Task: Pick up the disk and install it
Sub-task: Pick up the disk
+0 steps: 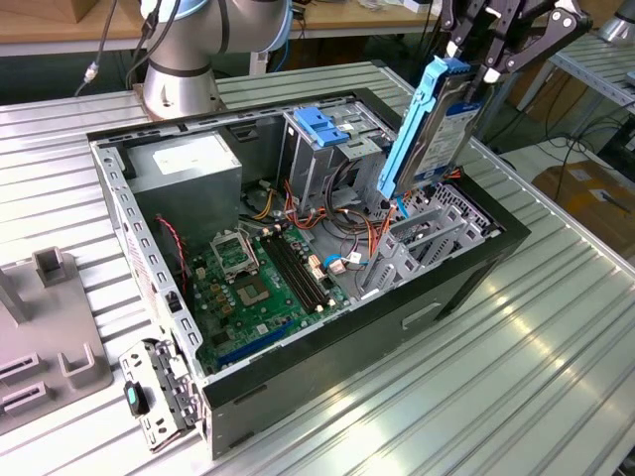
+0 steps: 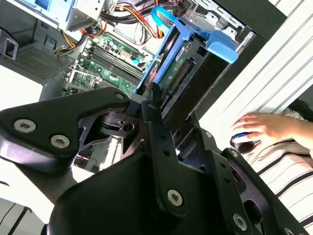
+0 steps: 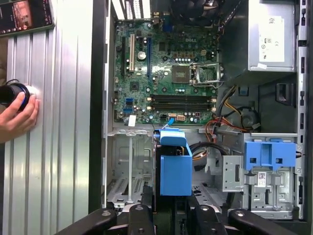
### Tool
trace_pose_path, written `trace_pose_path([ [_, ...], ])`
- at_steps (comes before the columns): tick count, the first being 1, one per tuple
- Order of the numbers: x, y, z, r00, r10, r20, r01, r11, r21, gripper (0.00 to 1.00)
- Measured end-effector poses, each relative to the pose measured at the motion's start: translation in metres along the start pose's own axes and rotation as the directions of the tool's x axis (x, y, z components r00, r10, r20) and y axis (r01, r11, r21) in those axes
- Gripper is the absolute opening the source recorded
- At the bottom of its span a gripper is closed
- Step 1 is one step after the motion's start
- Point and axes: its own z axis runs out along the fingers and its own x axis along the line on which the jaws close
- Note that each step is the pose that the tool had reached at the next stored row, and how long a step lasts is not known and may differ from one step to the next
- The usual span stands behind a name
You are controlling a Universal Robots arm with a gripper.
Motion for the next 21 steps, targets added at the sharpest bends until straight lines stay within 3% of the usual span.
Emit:
trace_pose_path([
  [3,0.0064,0.0001,0.0001,1.0,0.0,0.0001,0.0,1.0,0.0,0.35],
  [10,0.0131,0.0002,0.0002,1.0,0.0,0.0,0.0,1.0,0.0,0.35],
  [21,0.0136,0.0003,0.0002,1.0,0.0,0.0,0.0,1.0,0.0,0.35],
])
